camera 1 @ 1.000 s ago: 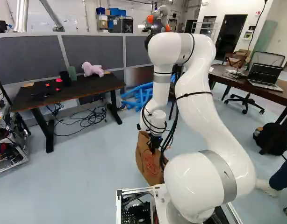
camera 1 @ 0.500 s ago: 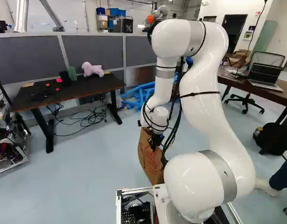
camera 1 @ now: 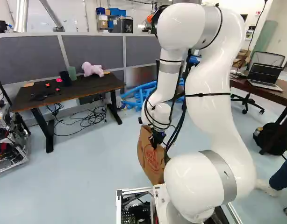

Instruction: Pick up the bag on the ground and place it on the table

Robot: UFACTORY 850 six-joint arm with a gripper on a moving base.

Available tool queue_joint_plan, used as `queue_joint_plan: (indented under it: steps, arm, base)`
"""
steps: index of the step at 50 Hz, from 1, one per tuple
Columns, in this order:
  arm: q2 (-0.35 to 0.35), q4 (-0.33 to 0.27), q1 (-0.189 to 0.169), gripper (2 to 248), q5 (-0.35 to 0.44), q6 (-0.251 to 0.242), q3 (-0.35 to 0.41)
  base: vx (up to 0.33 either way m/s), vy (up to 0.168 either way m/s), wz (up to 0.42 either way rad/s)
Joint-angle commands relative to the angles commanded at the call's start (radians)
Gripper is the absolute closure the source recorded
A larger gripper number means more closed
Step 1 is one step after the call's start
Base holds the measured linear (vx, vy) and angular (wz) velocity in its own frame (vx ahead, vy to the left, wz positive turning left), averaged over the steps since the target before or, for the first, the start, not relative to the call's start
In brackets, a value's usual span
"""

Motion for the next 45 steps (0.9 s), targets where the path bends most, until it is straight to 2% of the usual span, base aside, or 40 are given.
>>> queue_joint_plan:
  steps: [33,45]
  arm:
    - [0.172,0.000,-0.077,229,-0.123,0.000,0.057]
    - [0.231,0.000,-0.085,229,-0.174,0.000,0.067]
  base:
    - [0.000,0.000,0.000]
    - [0.000,0.000,0.000]
